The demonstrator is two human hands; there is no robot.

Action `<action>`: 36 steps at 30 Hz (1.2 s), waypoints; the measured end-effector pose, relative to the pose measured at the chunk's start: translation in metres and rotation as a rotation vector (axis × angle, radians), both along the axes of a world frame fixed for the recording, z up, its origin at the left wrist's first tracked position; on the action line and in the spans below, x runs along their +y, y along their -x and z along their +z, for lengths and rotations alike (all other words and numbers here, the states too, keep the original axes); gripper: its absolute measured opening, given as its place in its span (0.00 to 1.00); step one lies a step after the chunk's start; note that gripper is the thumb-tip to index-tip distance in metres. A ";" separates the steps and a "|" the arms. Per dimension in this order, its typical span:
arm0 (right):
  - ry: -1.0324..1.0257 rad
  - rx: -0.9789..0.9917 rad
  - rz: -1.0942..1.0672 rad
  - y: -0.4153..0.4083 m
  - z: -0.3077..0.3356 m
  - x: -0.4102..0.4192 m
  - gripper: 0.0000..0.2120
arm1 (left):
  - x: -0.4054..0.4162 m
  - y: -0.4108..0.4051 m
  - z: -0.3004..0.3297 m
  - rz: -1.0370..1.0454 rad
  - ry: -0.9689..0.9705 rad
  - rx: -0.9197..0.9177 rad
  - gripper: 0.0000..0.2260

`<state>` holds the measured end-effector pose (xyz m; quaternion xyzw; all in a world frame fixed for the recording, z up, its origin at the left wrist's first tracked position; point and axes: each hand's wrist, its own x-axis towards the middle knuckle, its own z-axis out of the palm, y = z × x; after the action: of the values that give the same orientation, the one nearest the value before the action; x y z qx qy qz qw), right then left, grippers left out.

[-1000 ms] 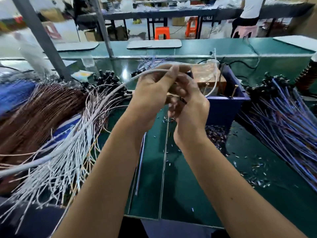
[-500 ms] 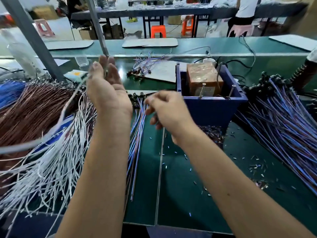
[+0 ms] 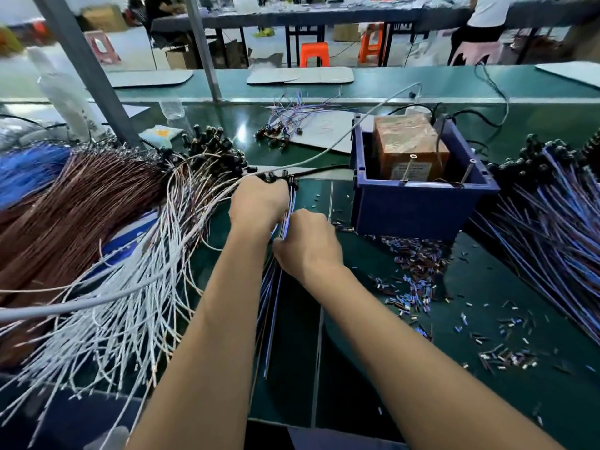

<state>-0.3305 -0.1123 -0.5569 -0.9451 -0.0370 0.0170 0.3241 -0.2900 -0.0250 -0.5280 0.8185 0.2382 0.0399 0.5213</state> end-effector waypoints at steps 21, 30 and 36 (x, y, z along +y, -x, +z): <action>-0.842 0.245 0.069 0.021 0.028 -0.106 0.08 | -0.060 -0.006 0.013 -0.288 0.038 0.153 0.08; -0.620 0.123 -0.005 0.020 0.035 -0.145 0.10 | -0.101 0.004 0.019 0.089 0.440 -0.185 0.07; -0.674 0.271 0.318 0.025 0.029 -0.148 0.12 | -0.117 0.017 0.027 0.357 0.422 -0.372 0.07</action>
<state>-0.3554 -0.2607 -0.5278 -0.7575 -0.1433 0.1784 0.6115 -0.3071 -0.1421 -0.5008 0.6163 0.2818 0.2292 0.6987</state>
